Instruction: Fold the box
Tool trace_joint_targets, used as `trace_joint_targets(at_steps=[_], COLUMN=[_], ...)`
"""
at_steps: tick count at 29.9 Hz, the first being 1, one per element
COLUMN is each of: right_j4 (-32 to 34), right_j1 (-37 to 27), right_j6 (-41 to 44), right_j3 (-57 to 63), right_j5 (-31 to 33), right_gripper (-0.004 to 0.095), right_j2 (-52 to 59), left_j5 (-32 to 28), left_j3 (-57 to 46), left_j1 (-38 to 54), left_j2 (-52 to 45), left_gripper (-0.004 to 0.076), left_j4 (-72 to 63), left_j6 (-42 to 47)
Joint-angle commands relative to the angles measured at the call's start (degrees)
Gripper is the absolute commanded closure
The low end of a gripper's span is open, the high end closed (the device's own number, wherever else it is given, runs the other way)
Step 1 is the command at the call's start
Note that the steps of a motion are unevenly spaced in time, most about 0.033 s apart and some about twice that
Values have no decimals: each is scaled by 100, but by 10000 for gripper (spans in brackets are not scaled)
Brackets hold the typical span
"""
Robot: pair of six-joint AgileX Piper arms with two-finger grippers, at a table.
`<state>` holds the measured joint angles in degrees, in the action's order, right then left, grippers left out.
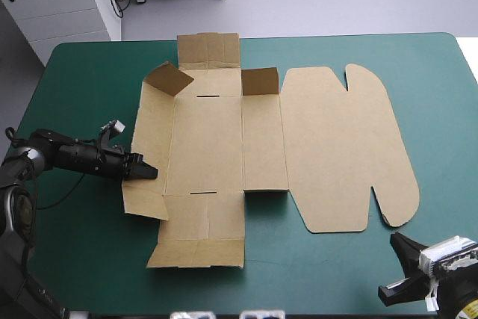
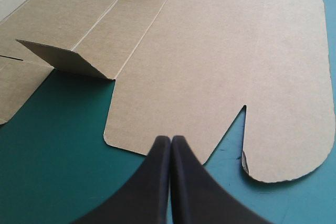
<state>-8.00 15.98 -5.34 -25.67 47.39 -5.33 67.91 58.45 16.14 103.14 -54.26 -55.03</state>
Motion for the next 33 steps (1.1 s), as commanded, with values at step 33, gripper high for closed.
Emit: trace_joint_targets(at_steps=[33], right_j4=[-40], right_j1=[1], right_j6=[-16], right_j3=[-151], right_j5=[-420], right_gripper=[927], right_j2=[-70], left_j5=[386], left_j3=[4677], left_j1=[-3880], left_j2=[-1434], left_gripper=[731], left_j4=[4361], left_j6=[1950])
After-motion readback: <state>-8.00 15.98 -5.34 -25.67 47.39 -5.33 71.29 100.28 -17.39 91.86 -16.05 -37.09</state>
